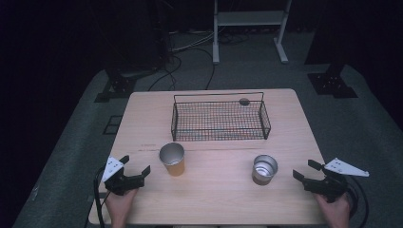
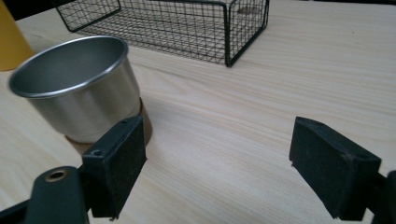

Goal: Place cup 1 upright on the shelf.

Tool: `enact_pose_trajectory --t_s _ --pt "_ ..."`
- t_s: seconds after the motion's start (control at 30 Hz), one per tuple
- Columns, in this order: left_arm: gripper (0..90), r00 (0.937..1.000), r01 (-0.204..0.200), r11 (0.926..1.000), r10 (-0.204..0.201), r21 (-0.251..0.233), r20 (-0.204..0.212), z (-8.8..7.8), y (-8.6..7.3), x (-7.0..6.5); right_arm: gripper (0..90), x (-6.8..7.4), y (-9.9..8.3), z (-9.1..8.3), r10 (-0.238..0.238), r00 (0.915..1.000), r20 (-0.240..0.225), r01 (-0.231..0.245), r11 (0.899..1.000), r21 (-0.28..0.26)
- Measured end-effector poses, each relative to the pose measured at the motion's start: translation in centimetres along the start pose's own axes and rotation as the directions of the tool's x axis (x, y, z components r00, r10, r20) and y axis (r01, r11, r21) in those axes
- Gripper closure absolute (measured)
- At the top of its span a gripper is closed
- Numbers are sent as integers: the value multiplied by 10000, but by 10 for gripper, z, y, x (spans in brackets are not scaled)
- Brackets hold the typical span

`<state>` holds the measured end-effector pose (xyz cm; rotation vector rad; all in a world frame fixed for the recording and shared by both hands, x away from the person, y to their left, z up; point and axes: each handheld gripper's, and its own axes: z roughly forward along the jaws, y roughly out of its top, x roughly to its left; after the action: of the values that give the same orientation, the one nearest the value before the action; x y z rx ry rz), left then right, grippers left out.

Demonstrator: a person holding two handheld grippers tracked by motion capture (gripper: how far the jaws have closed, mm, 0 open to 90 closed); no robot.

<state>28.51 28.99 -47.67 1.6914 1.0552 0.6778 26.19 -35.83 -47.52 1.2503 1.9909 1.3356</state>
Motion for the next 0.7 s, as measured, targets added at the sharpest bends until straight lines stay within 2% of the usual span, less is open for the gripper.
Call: enact_pose_trajectory --t_s 0.13,0.27,0.3,0.57,0.7 --pt "7 10000 -25 10000 25 -25 24 0 0 -1 164 4 1 -9 -317 9992 -235 317 9995 3" --pt "7 10000 -19 10000 19 -18 0 0 0 -1 155 8 1 -16 -420 9984 -374 420 9991 2" --pt "7 10000 -41 10000 41 23 -11 -1 0 -1 152 10 1 -19 -452 9974 -566 452 9990 -19" --pt "7 9999 -111 9999 112 114 -34 0 0 -1 146 20 2 -22 -733 9937 -849 745 9972 111" --pt "7 9999 -136 9999 136 90 -57 0 0 -1 138 31 2 -21 -920 9903 -1043 953 9951 271"
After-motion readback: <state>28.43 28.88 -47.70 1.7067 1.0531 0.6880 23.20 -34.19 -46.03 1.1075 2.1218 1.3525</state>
